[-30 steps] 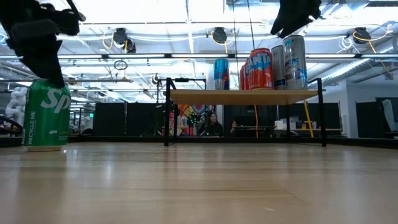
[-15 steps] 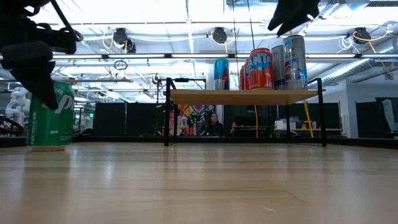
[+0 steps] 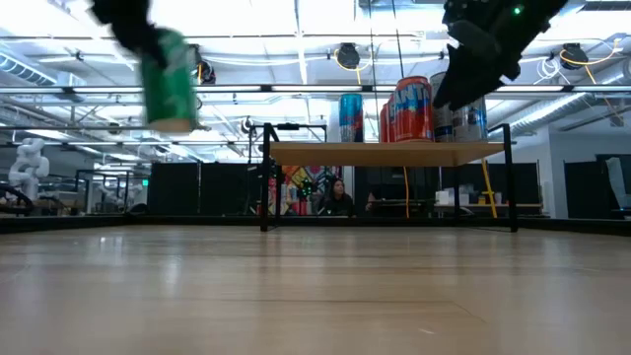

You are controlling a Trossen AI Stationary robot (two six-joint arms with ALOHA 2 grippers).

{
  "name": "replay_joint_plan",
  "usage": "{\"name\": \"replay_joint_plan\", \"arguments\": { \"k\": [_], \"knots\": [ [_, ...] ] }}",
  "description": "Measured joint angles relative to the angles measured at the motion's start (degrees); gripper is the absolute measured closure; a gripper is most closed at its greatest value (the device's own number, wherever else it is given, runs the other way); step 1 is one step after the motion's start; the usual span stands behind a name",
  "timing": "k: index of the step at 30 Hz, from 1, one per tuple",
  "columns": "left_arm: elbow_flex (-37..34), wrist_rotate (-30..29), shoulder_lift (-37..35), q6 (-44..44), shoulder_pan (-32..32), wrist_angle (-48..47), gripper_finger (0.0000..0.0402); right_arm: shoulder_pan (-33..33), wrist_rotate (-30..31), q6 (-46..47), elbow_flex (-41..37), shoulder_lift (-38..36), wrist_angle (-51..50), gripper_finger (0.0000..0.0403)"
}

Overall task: Place canned beverage on shelf
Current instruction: Put the top green soda can on the shelf

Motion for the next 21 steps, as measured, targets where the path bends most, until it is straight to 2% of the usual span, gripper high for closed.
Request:
{"name": "replay_joint_plan", "arguments": {
  "k": [3, 9, 17, 21],
  "knots": [
    [5.9, 1.1, 1.8, 9.8, 7.4, 3.3, 0.0113, 1.8, 0.1, 0.0, -1.3, 0.0, 3.7, 0.0091],
    [15.5, 12.3, 10.1, 25.2, 20.6, 12.0, 0.0111, 6.9, 0.4, -2.3, -1.3, 0.0, 9.8, 0.0091],
    [29.4, 17.8, 26.9, 36.8, 32.2, 12.8, 0.011, 11.7, 6.4, -1.7, -1.3, 0.0, 11.4, 0.0091],
    [35.2, 21.8, 33.8, 40.3, 36.4, 12.8, 0.0109, 12.5, 6.5, -1.3, -1.3, 0.0, 11.2, 0.0091]
  ]
}}
